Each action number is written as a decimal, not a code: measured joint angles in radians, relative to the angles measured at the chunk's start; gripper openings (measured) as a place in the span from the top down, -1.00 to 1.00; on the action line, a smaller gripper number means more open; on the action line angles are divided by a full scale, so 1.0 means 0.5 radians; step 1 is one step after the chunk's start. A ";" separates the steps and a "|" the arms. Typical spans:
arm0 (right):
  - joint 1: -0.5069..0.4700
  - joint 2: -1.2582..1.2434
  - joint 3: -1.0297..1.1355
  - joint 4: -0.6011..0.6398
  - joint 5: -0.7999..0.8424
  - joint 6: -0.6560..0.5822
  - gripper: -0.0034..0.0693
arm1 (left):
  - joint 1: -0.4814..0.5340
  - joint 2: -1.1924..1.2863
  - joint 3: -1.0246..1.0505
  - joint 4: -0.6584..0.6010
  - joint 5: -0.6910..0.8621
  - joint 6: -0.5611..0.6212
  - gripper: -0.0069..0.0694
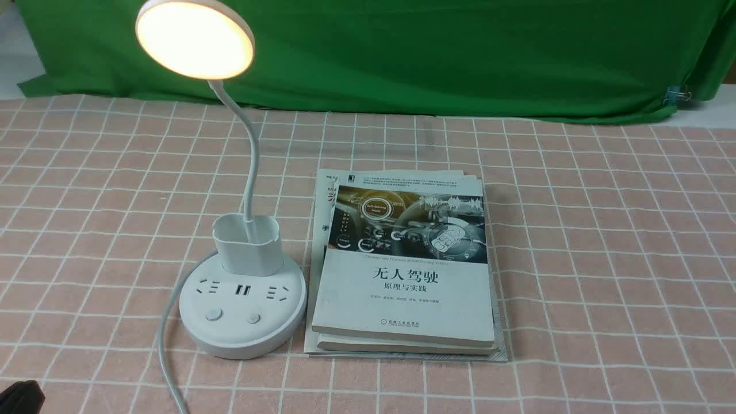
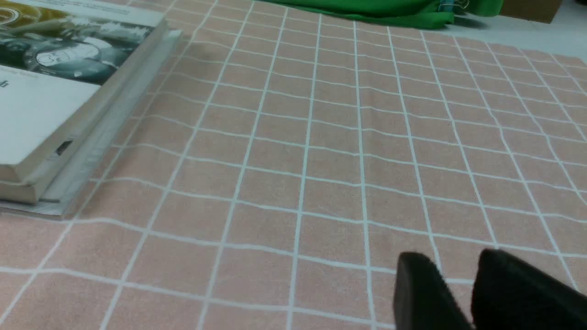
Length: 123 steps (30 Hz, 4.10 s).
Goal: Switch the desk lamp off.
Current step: Use the left arm to press the button switch on the lamp holder
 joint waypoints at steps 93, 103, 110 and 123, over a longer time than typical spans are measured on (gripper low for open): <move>0.000 0.000 0.000 0.000 0.000 0.000 0.24 | -0.730 3.360 -2.337 -0.153 1.367 0.099 0.80; 0.000 0.000 0.000 0.000 0.000 0.000 0.24 | -0.738 3.541 -2.416 -0.102 1.307 0.097 0.80; 0.000 0.000 0.000 0.000 0.000 0.000 0.24 | -0.738 3.557 -2.418 -0.098 1.224 0.097 0.80; 0.000 0.000 0.000 0.000 0.000 0.000 0.24 | -0.738 3.612 -2.422 -0.066 1.178 0.097 0.80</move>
